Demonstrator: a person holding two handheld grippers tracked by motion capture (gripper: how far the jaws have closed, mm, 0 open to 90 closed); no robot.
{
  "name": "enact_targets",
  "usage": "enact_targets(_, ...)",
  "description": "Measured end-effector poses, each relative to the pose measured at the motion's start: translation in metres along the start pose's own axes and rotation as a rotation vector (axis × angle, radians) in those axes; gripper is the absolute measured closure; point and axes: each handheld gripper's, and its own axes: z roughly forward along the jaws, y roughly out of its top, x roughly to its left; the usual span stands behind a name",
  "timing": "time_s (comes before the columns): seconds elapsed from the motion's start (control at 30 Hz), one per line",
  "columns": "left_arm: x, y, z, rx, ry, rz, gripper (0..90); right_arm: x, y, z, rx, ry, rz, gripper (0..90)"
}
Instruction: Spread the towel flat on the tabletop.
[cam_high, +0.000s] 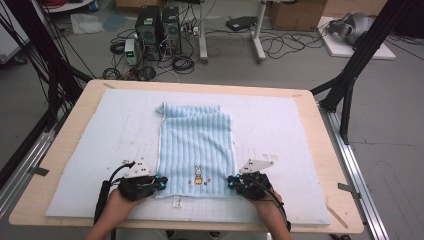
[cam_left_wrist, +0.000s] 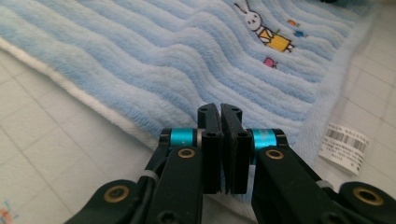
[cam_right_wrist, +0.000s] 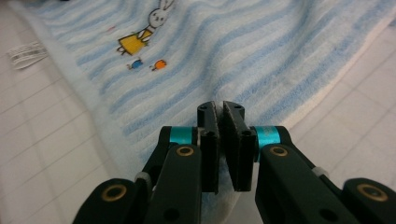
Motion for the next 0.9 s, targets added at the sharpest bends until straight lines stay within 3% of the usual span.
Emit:
enact_targets(0.17,-0.006,-0.009,-0.012,0.011,-0.054,-0.002,88.3,0.01,-0.007,-0.008,0.022,0.073,0.004,84.9)
enact_targets(0.6,-0.026,-0.035,-0.042,0.026,-0.141,0.001,89.6,0.032,-0.022,-0.024,0.069,0.174,-0.021,83.2)
enact_targets(0.7,-0.027,-0.034,-0.045,-0.006,-0.119,0.005,89.0,0.034,-0.022,-0.028,0.054,0.169,-0.019,73.4)
enact_targets(0.77,-0.023,-0.029,-0.045,-0.057,-0.09,-0.025,77.3,0.03,-0.019,-0.03,0.011,0.153,-0.001,68.0)
enact_targets(0.83,-0.018,-0.021,-0.046,-0.108,-0.034,-0.031,67.5,0.026,-0.014,-0.029,-0.028,0.117,0.021,63.0)
enact_targets(0.9,-0.01,-0.012,-0.043,-0.13,0.012,-0.046,64.1,0.023,-0.008,-0.024,-0.045,0.069,0.022,58.9)
